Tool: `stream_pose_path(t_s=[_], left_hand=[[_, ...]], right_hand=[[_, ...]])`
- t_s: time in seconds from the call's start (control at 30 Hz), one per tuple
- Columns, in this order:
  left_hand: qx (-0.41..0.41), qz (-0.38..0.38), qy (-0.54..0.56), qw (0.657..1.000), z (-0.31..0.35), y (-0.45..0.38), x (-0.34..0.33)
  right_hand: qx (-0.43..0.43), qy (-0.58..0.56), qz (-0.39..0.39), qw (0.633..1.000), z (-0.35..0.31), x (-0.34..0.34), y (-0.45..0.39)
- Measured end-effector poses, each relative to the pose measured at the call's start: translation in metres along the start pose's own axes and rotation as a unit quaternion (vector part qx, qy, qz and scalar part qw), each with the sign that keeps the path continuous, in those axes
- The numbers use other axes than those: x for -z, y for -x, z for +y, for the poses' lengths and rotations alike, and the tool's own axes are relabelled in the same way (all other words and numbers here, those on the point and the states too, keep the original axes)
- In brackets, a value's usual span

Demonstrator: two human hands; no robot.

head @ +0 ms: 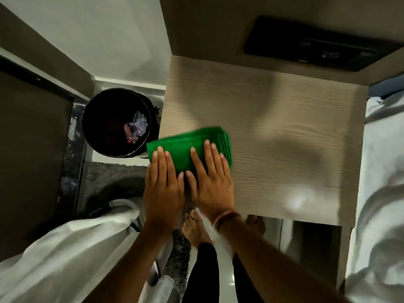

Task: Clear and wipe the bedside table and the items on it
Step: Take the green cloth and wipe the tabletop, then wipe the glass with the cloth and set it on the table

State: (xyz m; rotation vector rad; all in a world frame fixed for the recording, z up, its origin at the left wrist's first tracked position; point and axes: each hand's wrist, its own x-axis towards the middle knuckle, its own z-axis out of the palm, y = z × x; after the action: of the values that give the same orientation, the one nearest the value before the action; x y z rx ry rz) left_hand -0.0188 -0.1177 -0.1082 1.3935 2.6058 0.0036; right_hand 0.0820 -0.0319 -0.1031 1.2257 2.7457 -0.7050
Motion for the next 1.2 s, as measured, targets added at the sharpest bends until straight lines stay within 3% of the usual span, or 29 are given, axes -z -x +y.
stream_pose_path(t_s=[0.13, 0.3, 0.47, 0.57, 0.7, 0.83, 0.97, 1.2], left_hand=[[0.067, 0.073, 0.005, 0.995, 0.011, -0.086, 0.004], [0.090, 0.046, 0.028, 0.994, 0.026, -0.142, 0.022], [0.002, 0.069, -0.072, 0.995, 0.009, -0.097, 0.034], [-0.060, 0.077, -0.074, 0.992, 0.001, -0.056, 0.036], [-0.071, 0.051, -0.091, 0.992, -0.002, -0.028, 0.041], [-0.074, 0.059, -0.111, 0.989, 0.002, -0.045, 0.067], [-0.140, 0.065, -0.082, 0.985, 0.065, -0.074, 0.115], [-0.315, 0.123, -0.021, 0.941, 0.247, -0.076, 0.163]], right_hand=[[0.059, -0.014, 0.031, 0.998, 0.013, 0.028, -0.116], [0.068, -0.023, -0.015, 0.997, 0.006, 0.068, -0.216], [0.130, -0.075, -0.048, 0.987, 0.003, 0.067, -0.192], [0.152, -0.105, -0.070, 0.980, 0.000, 0.057, -0.150], [0.183, -0.110, -0.072, 0.974, -0.004, 0.052, -0.110], [0.152, -0.061, 0.100, 0.982, 0.017, 0.076, -0.087], [0.037, -0.026, 0.245, 0.968, 0.074, 0.141, -0.056], [-0.159, 0.004, 0.479, 0.863, 0.195, 0.265, 0.049]])
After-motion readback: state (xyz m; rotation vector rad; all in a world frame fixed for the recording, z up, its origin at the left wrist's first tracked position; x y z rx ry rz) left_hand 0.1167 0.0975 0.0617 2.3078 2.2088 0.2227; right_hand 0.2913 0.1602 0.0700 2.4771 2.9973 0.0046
